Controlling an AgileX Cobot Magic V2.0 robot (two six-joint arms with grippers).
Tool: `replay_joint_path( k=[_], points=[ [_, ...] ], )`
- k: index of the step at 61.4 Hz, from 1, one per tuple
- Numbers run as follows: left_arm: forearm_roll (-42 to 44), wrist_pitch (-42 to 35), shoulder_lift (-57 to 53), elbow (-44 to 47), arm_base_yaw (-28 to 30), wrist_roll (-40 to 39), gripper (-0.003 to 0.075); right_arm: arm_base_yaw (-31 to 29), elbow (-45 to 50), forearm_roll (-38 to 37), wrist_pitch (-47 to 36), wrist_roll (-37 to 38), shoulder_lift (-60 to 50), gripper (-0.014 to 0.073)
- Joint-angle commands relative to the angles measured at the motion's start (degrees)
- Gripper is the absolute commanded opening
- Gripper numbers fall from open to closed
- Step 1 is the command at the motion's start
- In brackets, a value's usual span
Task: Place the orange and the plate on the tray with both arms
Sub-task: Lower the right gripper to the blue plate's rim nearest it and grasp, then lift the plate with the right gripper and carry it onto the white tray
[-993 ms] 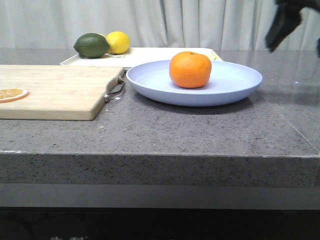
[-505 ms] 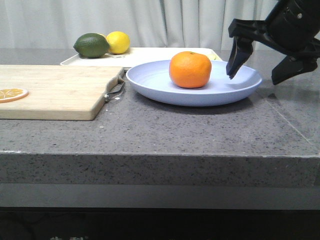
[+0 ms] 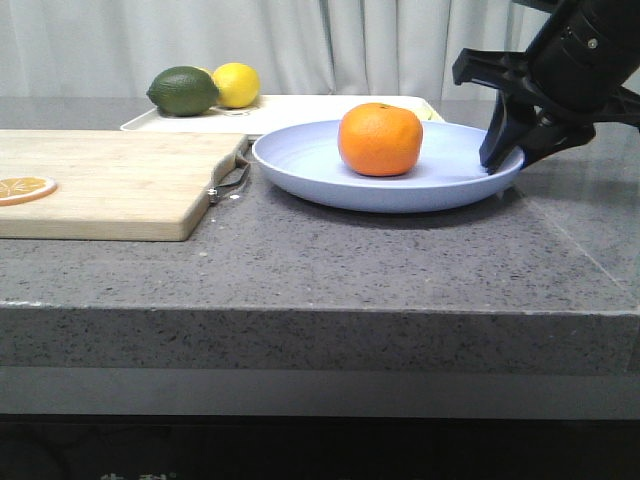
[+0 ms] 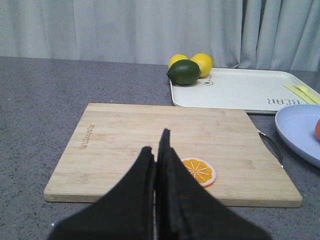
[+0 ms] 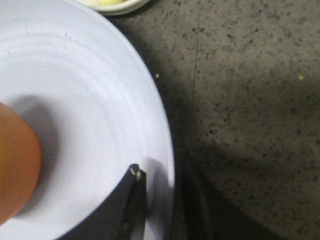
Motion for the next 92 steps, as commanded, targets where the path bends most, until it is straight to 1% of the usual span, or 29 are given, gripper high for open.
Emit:
replay_joint_path(
  k=[1, 4, 13, 22, 32, 50, 59, 64, 74, 92],
  points=[
    [0.01, -5.15, 0.69, -1.43, 0.2, -0.48, -0.0017, -0.04, -1.89, 0.45, -2.61, -0.38, -2.49, 0.0094],
    [0.01, -5.15, 0.69, -1.43, 0.2, -0.48, -0.0017, -0.04, -1.89, 0.45, -2.61, -0.38, -2.49, 0.006],
    [0.01, -5.15, 0.69, -1.43, 0.2, -0.48, -0.0017, -0.04, -1.99, 0.45, -2.53, -0.38, -2.49, 0.0009],
    [0.01, -5.15, 0.69, -1.43, 0.2, -0.48, -0.0017, -0.04, -3.26, 0.57, -0.72, -0.38, -2.61, 0.0],
    [0.01, -5.15, 0.69, -1.43, 0.2, -0.48, -0.0017, -0.04, -6.72, 2.89, 2.22, -0.38, -2.61, 0.0],
    [0.01, -5.15, 0.69, -1.43, 0.2, -0.48, -0.0017, -0.04, -16.71, 5.97, 3.6, -0.38, -2.23, 0.0],
    [0.01, -5.15, 0.69, -1.43, 0.2, -0.48, -0.0017, -0.04, -24.58, 8.87, 6.19, -0.38, 0.95, 0.0],
    [0.01, -5.15, 0.69, -1.43, 0.2, -0.48, -0.0017, -0.04, -30.23, 11.51, 8.11, -0.33, 4.47, 0.0],
    [0.01, -5.15, 0.69, -1.43, 0.2, -0.48, -0.0017, -0.04, -42.38, 16.21, 9.46, -0.18, 12.5, 0.0],
    [0.01, -5.15, 0.69, -1.43, 0.2, -0.48, -0.0017, -0.22, -67.42, 16.46, 12.42, 7.41, 30.06, 0.0]
  ],
)
